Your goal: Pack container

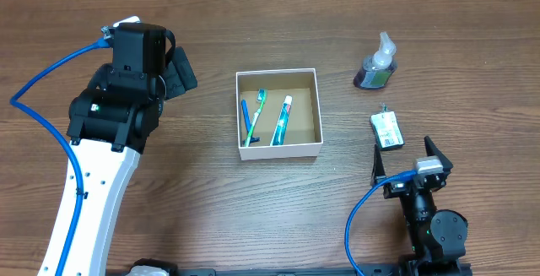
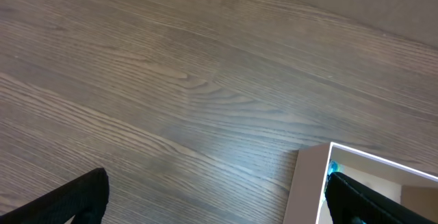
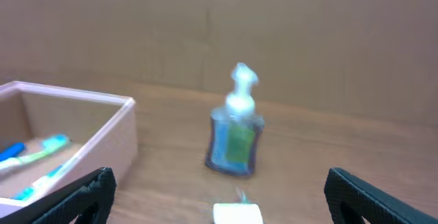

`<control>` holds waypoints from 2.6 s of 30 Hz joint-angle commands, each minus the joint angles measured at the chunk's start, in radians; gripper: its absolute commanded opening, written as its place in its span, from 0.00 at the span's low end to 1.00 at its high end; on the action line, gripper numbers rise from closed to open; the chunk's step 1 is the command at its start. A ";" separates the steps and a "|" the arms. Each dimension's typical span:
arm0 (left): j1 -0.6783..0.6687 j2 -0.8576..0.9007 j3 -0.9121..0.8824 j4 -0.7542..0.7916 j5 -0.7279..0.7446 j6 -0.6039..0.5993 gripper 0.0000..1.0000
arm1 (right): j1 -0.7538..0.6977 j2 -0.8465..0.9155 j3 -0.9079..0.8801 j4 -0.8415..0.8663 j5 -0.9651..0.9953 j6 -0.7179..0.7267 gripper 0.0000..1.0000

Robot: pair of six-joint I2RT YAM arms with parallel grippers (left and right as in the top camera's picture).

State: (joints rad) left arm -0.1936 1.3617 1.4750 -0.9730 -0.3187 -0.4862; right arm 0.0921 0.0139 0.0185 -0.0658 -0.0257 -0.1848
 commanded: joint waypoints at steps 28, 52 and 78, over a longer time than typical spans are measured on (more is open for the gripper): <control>0.004 0.007 0.011 0.001 -0.017 0.023 1.00 | -0.003 0.912 1.239 -0.639 -0.132 0.362 1.00; 0.004 0.007 0.011 0.001 -0.017 0.023 1.00 | -0.005 1.553 1.379 -0.502 0.078 0.037 1.00; 0.004 0.007 0.011 0.001 -0.017 0.023 1.00 | -0.123 1.798 1.377 -0.381 -0.126 0.053 0.81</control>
State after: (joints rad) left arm -0.1936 1.3617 1.4750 -0.9733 -0.3260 -0.4862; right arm -0.0322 1.8099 1.3727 -0.4690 -0.1165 -0.1314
